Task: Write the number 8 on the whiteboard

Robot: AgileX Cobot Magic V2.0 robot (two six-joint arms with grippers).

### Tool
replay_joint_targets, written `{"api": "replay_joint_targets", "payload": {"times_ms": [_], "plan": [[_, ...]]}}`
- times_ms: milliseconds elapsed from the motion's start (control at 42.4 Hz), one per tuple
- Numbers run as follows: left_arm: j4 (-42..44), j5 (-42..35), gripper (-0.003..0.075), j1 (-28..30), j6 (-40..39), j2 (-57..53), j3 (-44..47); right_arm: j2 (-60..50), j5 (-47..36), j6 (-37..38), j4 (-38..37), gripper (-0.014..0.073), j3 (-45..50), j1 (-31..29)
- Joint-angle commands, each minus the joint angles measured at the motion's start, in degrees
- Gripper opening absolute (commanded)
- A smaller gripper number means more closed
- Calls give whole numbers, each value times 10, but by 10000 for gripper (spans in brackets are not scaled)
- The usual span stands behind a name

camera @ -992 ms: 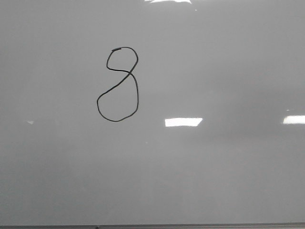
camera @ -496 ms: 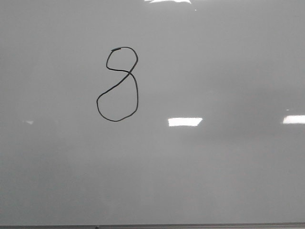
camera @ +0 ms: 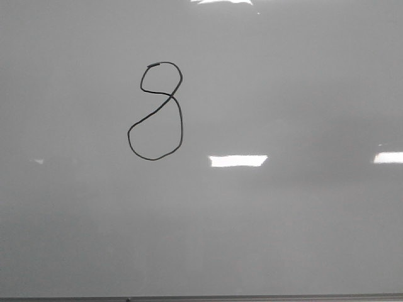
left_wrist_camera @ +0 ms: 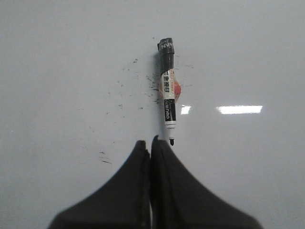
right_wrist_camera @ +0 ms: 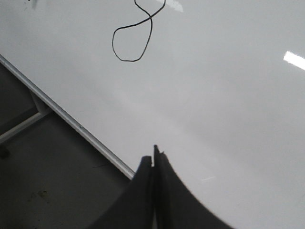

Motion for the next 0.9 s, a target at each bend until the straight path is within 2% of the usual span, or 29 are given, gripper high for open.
{"api": "replay_joint_targets", "payload": {"times_ms": [0,118,212,283,472,543,638,874], "plan": [[-4,-44,-21,1,-6,-7,9,0,-30,0,16,-59,-15,-3],[-4,-44,-21,1,-6,-7,9,0,-56,0,-1,-59,-13,-3],[-4,-44,-21,1,-6,-7,9,-10,-122,35,-43,-59,4,-4],[-4,-44,-21,1,-6,-7,9,-30,-186,115,-100,-59,28,-4],[-4,-44,-21,1,-6,-7,9,-110,-344,390,-331,-59,132,-18],[-4,-44,-21,1,-6,-7,9,-140,-374,454,-372,-59,167,-44],[-4,-44,-21,1,-6,-7,9,-176,-373,494,-386,-59,204,-82],[-4,-44,-21,1,-6,-7,9,-251,-306,494,-387,-59,254,-114]]}}
